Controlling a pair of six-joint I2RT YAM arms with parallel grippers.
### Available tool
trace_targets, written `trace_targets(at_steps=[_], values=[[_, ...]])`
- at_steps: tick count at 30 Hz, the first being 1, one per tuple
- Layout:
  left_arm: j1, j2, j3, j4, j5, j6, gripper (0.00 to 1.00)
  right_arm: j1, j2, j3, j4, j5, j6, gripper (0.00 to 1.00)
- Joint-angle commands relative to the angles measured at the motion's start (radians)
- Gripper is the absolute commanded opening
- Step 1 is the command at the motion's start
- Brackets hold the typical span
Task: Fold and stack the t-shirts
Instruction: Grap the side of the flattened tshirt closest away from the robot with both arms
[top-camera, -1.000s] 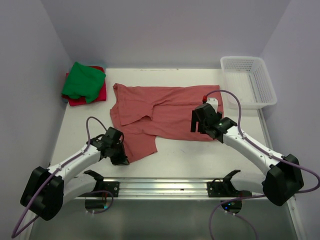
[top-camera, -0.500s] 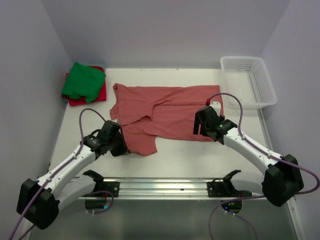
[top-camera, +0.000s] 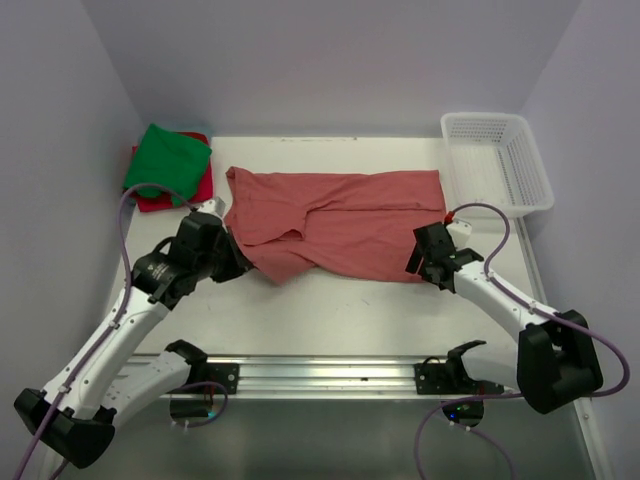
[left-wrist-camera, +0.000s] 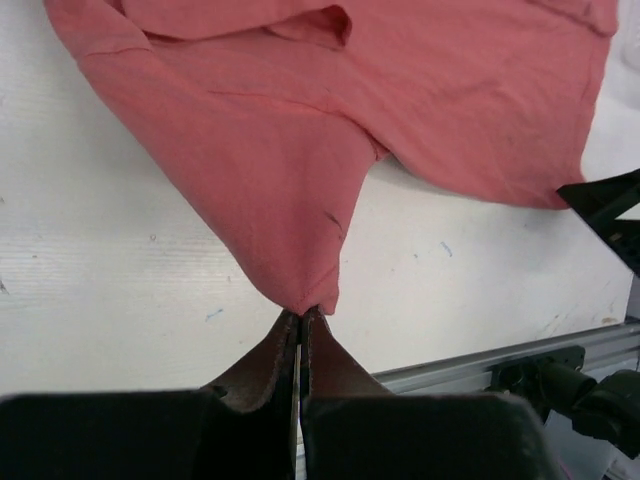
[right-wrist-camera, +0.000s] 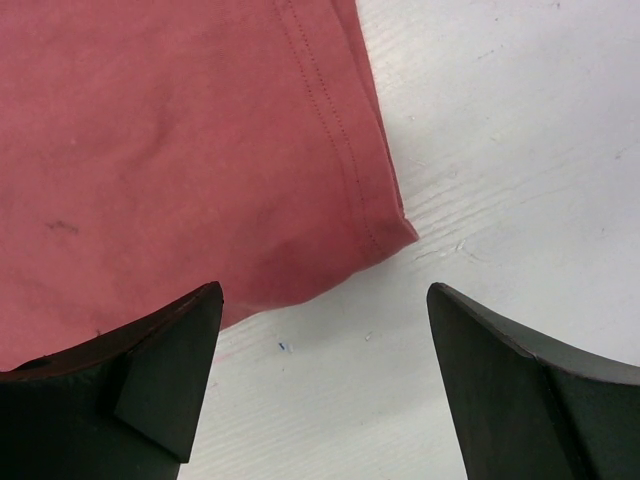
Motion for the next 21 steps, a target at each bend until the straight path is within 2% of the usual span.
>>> trace_targets(at_steps=[1, 9, 12, 16, 19, 20, 21], values=[[-0.007, -0.021, 0.143, -0.057, -0.088, 0.035, 0.00, -0.011, -0.016, -0.009, 0.051, 0.041, 0.058, 0.87], [-0.007, -0.050, 0.282, -0.092, -0.186, 0.070, 0.00, -0.016, -0.025, -0.013, 0.049, 0.044, 0.068, 0.82], [-0.007, -0.056, 0.287, -0.091, -0.188, 0.072, 0.00, -0.016, -0.029, -0.012, 0.051, 0.050, 0.065, 0.79], [-0.007, -0.056, 0.215, -0.052, -0.146, 0.067, 0.00, -0.014, -0.023, -0.012, 0.054, 0.017, 0.064, 0.71], [-0.007, -0.044, 0.170, -0.025, -0.126, 0.066, 0.00, -0.014, -0.051, -0.042, 0.094, -0.090, 0.071, 0.64], [-0.007, -0.042, 0.162, -0.019, -0.123, 0.066, 0.00, -0.014, -0.066, -0.082, 0.112, -0.199, 0.075, 0.61], [-0.007, -0.041, 0.155, -0.005, -0.119, 0.066, 0.00, -0.011, -0.083, -0.102, 0.136, -0.235, 0.088, 0.58]])
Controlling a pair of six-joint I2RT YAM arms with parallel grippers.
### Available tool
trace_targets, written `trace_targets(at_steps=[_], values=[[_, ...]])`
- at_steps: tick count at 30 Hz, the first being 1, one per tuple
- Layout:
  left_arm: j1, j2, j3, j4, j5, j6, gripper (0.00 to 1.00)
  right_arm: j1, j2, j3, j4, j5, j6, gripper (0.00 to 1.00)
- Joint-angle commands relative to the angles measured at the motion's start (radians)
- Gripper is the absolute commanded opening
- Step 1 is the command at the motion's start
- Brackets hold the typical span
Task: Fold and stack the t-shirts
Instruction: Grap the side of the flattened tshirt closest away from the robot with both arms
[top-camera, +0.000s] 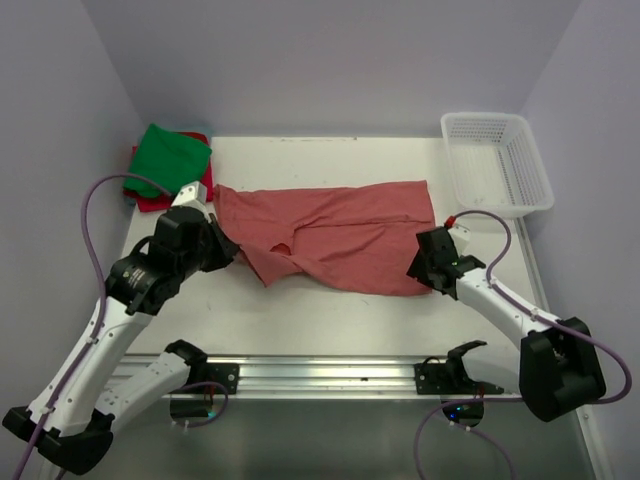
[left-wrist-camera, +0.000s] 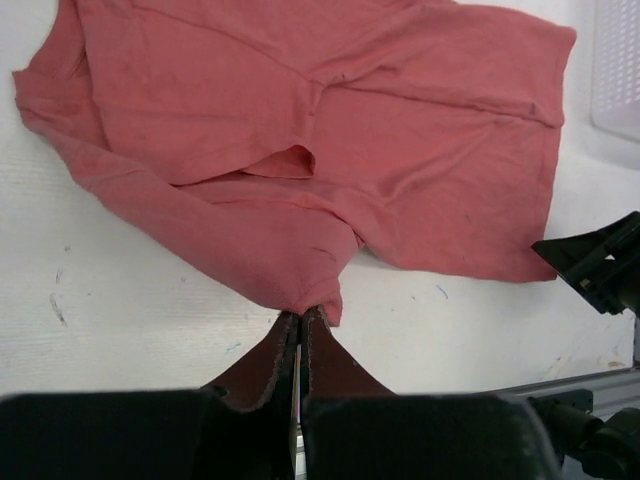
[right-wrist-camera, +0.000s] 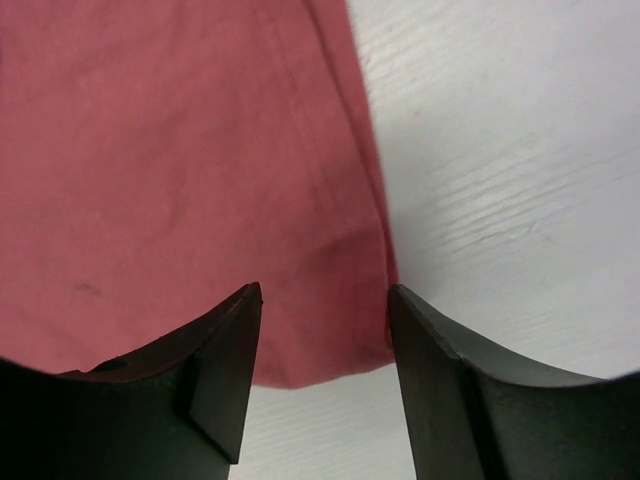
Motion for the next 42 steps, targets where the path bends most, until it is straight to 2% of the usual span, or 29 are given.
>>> trace_targets(at_steps=[1, 6, 12, 19, 23, 29, 36, 42], values=[[-0.007, 0.014, -0.035, 0.059, 0.020, 0.012, 0.00, 0.001, -0.069, -0.071, 0.063, -0.171, 0.052, 0.57], [-0.007, 0.016, -0.055, 0.077, 0.029, 0.010, 0.00, -0.001, -0.207, -0.108, -0.038, -0.150, 0.073, 0.55], [-0.007, 0.030, -0.060, 0.084, 0.032, 0.016, 0.00, -0.001, -0.264, -0.073, -0.122, -0.091, 0.067, 0.54], [-0.005, 0.016, -0.066, 0.070, 0.020, 0.016, 0.00, 0.001, -0.183, -0.004, -0.199, -0.018, 0.073, 0.59], [-0.007, 0.010, -0.073, 0.070, 0.014, 0.013, 0.00, -0.001, -0.177, -0.006, -0.223, -0.025, 0.092, 0.59], [-0.007, 0.015, -0.078, 0.070, 0.016, 0.010, 0.00, -0.001, -0.209, -0.059, -0.223, -0.073, 0.157, 0.55], [-0.007, 0.027, -0.086, 0.082, 0.028, 0.010, 0.00, 0.001, -0.229, -0.086, -0.260, -0.044, 0.194, 0.52], [-0.007, 0.019, -0.087, 0.082, 0.026, 0.009, 0.00, -0.001, -0.188, -0.089, -0.208, 0.005, 0.204, 0.51]])
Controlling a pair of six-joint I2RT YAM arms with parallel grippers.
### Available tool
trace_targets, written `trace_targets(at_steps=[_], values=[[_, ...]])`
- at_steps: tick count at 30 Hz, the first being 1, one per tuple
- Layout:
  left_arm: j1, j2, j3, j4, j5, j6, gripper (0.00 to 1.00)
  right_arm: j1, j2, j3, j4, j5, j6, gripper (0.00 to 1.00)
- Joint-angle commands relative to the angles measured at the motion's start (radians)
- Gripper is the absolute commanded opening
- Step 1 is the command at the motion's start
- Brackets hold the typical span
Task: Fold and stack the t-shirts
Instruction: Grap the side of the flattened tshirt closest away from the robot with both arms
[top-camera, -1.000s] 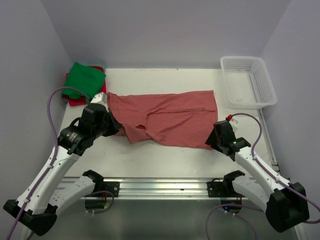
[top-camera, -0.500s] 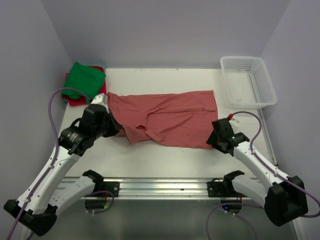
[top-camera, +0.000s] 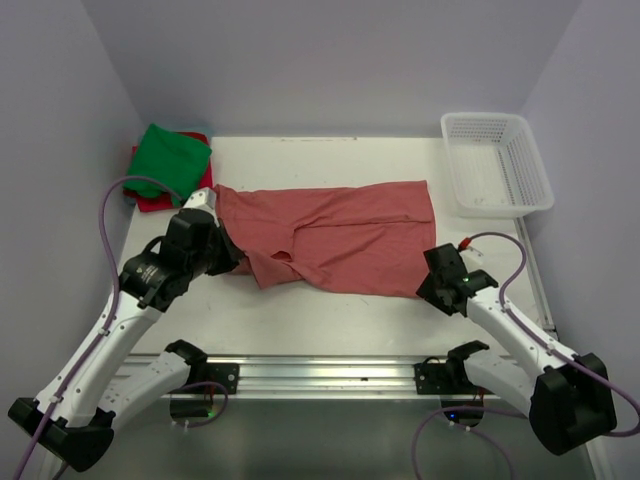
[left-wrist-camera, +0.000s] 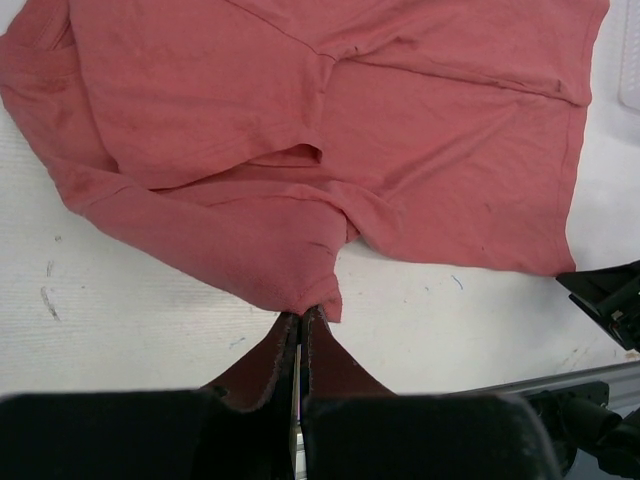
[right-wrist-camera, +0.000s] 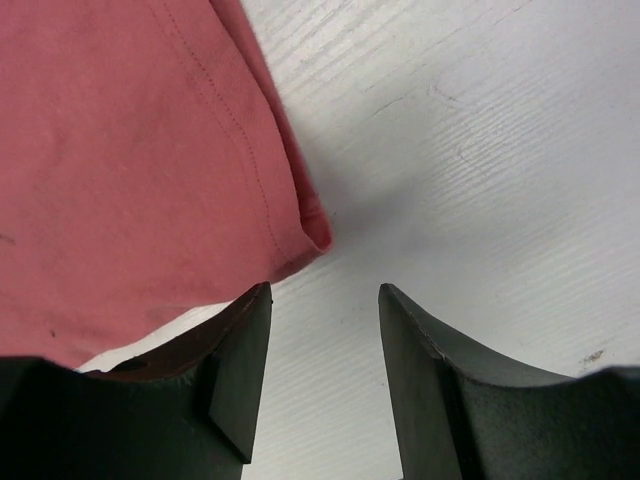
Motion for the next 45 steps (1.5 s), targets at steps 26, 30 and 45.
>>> trace_targets(at_steps=[26, 30, 45], values=[[-0.007, -0.033, -0.029, 0.045, -0.013, 0.010, 0.00, -0.002, 0.058, 0.010, 0.130, 0.100, -0.025, 0.00], [-0.007, -0.070, -0.057, 0.068, -0.108, 0.034, 0.00, -0.003, 0.001, 0.038, 0.118, 0.124, -0.056, 0.00], [0.021, 0.128, -0.105, 0.447, -0.388, 0.184, 0.00, -0.016, 0.306, 0.305, 0.260, 0.307, -0.165, 0.00]])
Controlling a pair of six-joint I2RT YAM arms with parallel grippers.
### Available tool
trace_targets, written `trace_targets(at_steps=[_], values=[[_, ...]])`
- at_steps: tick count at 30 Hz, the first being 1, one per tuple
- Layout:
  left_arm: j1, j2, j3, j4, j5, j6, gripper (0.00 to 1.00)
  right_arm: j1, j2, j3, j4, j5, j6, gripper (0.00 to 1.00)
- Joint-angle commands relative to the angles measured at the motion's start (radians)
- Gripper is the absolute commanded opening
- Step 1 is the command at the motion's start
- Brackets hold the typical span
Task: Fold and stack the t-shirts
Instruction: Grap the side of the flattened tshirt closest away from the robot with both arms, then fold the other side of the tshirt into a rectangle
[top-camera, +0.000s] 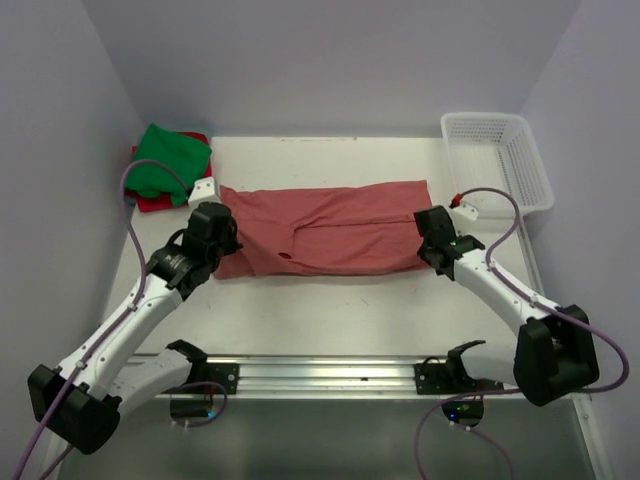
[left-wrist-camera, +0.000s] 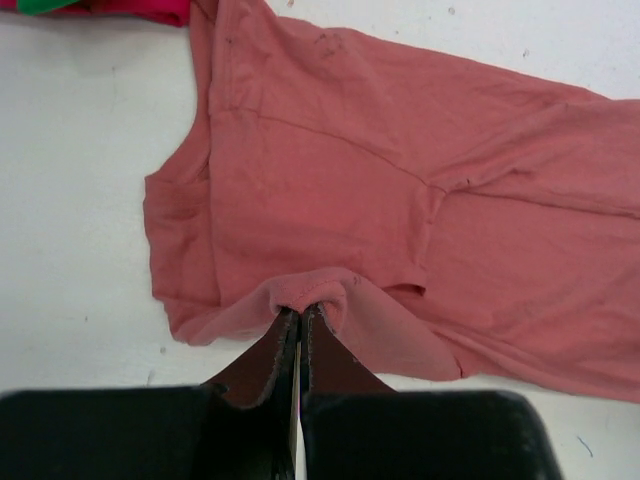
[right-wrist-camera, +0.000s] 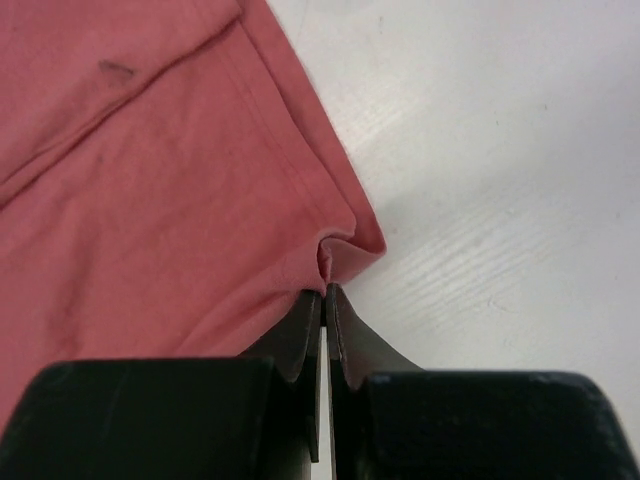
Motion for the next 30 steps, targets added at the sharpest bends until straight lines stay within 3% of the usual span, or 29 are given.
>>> trace_targets(at_steps=[1, 11, 17, 30], values=[[0.032, 0.064, 0.031, 0.212, -0.057, 0.066, 0.00, -0.022, 0.085, 0.081, 0.101, 0.099, -0.036, 0.00], [0.200, 0.259, 0.100, 0.364, 0.007, 0.143, 0.00, -0.068, 0.381, 0.300, 0.161, 0.132, -0.084, 0.00], [0.207, 0.379, 0.138, 0.439, 0.043, 0.150, 0.00, -0.079, 0.492, 0.372, 0.167, 0.126, -0.087, 0.00], [0.218, 0.559, 0.244, 0.497, 0.081, 0.164, 0.00, -0.090, 0.452, 0.359, 0.185, 0.201, -0.076, 0.00]])
